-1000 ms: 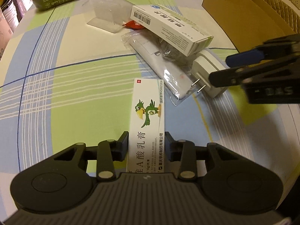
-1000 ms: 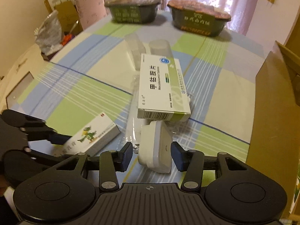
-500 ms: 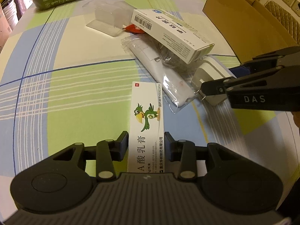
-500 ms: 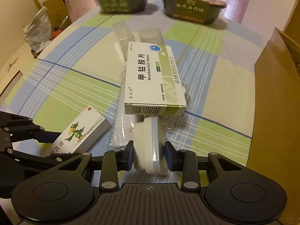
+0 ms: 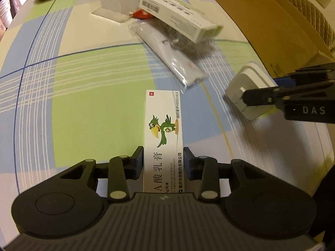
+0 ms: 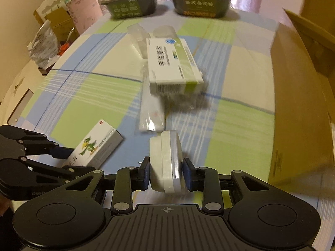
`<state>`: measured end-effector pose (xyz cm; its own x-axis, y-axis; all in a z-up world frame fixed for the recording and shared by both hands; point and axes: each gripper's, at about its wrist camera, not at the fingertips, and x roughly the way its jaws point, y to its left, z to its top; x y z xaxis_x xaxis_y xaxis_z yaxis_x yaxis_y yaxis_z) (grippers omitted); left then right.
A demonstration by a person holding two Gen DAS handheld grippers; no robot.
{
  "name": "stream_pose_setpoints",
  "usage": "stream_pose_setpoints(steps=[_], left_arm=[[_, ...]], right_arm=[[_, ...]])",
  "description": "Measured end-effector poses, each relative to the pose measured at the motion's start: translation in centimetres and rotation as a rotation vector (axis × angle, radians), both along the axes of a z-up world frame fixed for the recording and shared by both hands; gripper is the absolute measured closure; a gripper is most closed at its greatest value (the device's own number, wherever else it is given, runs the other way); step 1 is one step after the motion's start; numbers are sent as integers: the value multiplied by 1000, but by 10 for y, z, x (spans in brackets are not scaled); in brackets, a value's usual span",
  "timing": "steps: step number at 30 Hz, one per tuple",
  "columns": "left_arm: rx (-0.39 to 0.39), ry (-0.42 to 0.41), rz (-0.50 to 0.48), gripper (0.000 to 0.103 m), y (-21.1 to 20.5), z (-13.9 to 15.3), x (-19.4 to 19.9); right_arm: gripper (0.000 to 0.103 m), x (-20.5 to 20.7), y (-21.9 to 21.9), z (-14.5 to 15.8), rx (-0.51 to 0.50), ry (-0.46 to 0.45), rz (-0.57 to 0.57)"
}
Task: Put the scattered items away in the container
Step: 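Grasp the white plug charger with the right tool and lift it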
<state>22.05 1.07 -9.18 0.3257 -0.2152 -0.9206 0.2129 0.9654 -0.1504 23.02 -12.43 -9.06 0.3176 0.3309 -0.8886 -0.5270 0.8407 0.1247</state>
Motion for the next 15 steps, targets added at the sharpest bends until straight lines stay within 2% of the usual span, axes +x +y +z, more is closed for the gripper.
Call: stream_pose_setpoints(steps=[8,15], left_arm=[[60,37,-76,70,-13,2,-17],[85,100,-110,69,-21,0,0]], right_arm=[[69,-28,-14,-1,-22,22,-26],[69,-42,-21,-8,-48,24,-25]])
